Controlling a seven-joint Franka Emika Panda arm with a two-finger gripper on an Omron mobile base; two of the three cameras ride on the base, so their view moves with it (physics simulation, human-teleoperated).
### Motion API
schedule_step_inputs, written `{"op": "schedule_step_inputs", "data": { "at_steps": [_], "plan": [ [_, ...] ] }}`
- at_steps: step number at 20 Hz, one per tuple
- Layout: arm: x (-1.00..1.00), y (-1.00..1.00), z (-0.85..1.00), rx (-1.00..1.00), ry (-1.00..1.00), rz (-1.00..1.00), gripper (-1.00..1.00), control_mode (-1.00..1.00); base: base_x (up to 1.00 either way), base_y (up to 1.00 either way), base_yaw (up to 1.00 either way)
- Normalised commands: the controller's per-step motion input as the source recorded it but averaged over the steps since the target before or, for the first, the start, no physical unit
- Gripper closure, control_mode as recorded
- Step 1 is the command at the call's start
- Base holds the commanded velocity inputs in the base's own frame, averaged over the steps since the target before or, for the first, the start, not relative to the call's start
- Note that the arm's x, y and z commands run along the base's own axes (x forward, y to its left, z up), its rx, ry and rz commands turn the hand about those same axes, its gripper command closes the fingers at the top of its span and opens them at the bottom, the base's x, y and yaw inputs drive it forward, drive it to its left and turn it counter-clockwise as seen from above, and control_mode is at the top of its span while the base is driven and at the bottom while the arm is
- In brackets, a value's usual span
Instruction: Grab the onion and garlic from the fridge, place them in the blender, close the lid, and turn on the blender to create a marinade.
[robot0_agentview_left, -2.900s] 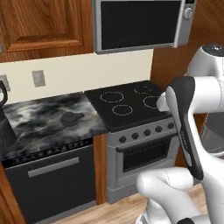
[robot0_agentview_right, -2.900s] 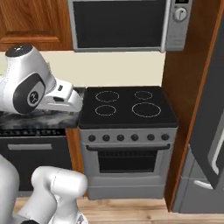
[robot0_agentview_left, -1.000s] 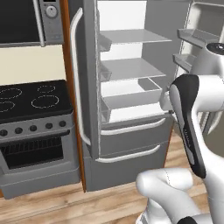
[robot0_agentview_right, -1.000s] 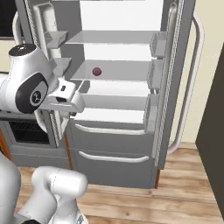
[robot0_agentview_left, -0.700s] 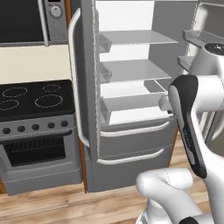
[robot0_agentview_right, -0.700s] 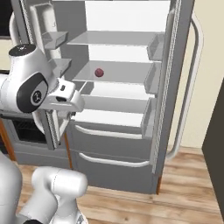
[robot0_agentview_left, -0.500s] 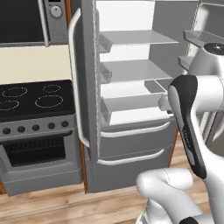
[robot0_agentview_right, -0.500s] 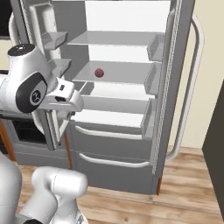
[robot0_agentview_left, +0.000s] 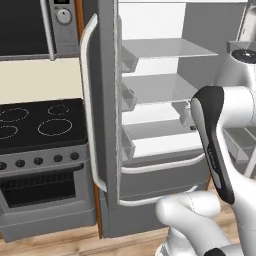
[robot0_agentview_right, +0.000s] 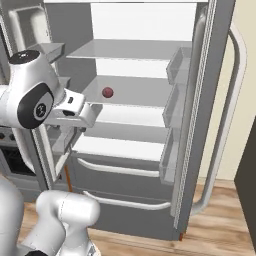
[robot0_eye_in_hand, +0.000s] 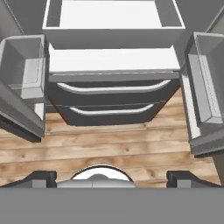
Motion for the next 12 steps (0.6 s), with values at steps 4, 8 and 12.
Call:
{"op": "schedule_step_inputs", "data": {
  "at_steps": [4,8,12],
  "plan": [
    [0.00,0.00,0.00,0.00,0.00,0.00,-1.00,1.00,0.46,0.00,0.00],
    [0.00,0.00,0.00,0.00,0.00,0.00,-1.00,1.00,0.56,0.00,0.00],
    [0.00,0.00,0.00,0.00,0.00,0.00,-1.00,1.00,0.67,0.00,0.01]
  ]
}}
